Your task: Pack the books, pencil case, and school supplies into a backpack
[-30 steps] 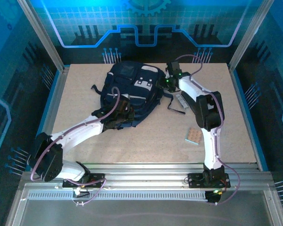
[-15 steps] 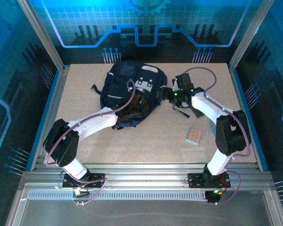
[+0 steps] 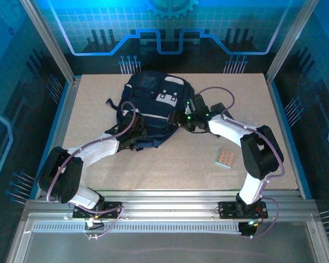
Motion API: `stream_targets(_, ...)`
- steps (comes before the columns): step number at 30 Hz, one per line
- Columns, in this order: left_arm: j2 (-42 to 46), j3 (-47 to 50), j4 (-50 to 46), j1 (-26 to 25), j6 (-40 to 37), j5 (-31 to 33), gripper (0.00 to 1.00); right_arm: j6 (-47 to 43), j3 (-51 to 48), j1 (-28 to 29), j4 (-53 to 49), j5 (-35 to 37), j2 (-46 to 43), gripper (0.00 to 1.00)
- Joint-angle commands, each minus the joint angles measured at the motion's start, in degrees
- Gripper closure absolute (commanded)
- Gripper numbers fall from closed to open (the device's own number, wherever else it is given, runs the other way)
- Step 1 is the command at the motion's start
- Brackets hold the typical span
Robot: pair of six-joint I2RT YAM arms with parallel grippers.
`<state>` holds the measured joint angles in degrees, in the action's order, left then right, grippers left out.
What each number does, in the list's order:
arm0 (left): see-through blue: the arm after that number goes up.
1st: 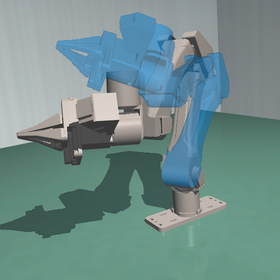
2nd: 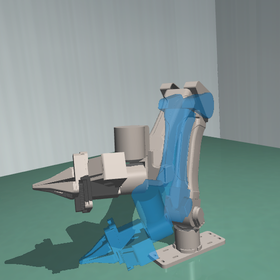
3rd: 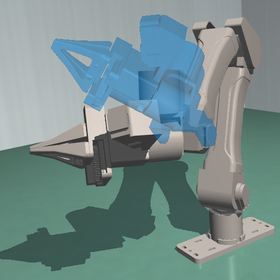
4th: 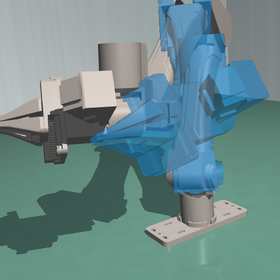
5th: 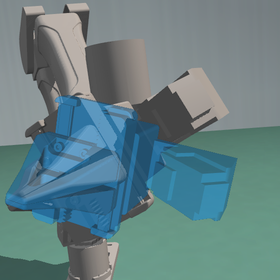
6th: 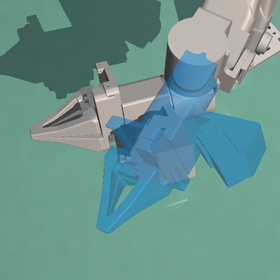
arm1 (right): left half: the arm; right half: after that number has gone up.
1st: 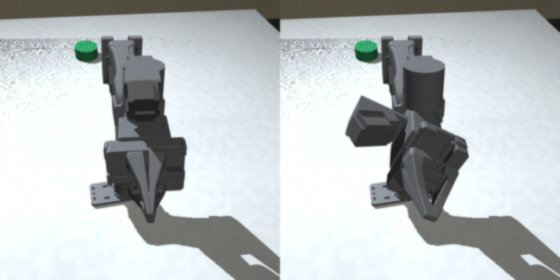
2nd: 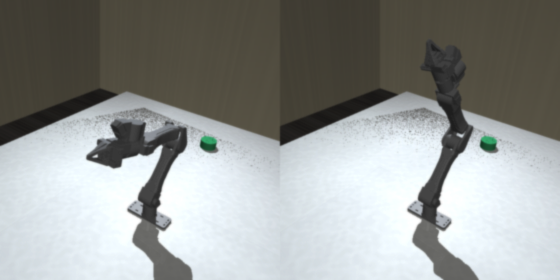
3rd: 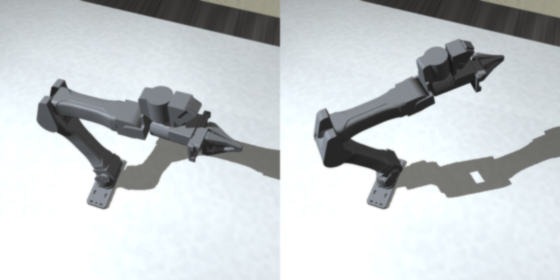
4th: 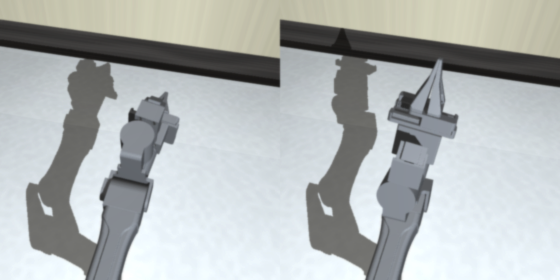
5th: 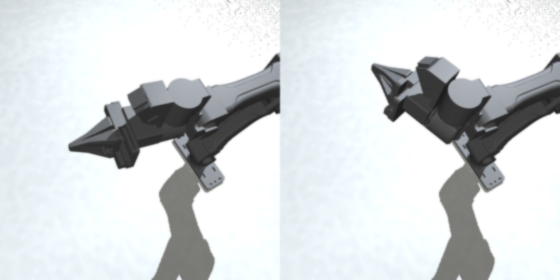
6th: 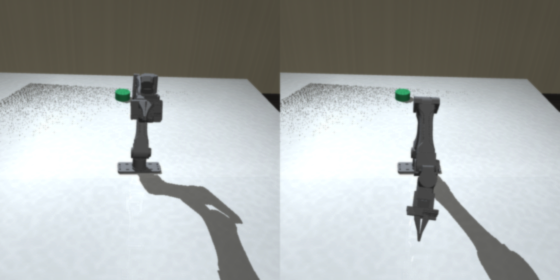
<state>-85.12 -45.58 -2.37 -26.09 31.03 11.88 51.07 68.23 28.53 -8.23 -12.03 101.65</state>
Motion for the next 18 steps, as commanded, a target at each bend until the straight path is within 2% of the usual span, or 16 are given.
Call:
stream_targets(1,-3.0,3.3,6.1,-0.2,2.9,-5.1,0.97,1.5,3.8,1.6,1.5,1.7,3.4,0.38)
stream_targets(3,-4.5,5.1,7.9,-1.2,4.9,-6.8,0.99,1.1,5.7,2.3,1.1,2.6,5.8,0.39)
stream_targets(8,-7.0,7.4,11.5,-6.7,8.5,-4.8,0.99,0.2,10.5,3.4,-2.1,6.7,12.5,0.4)
stream_targets(12,-10.0,7.1,14.3,-7.6,10.7,-5.9,1.0,0.2,14.3,4.1,-3.5,7.0,18.2,0.42)
stream_targets(14,-10.4,6.4,13.7,-7.6,10.6,-6.0,1.0,0.0,16.0,4.1,-3.1,5.3,20.0,0.64)
stream_targets(18,-8.0,6.3,12.4,-7.6,10.4,-4.6,0.96,0.1,15.0,3.0,-1.9,4.4,16.5,1.0)
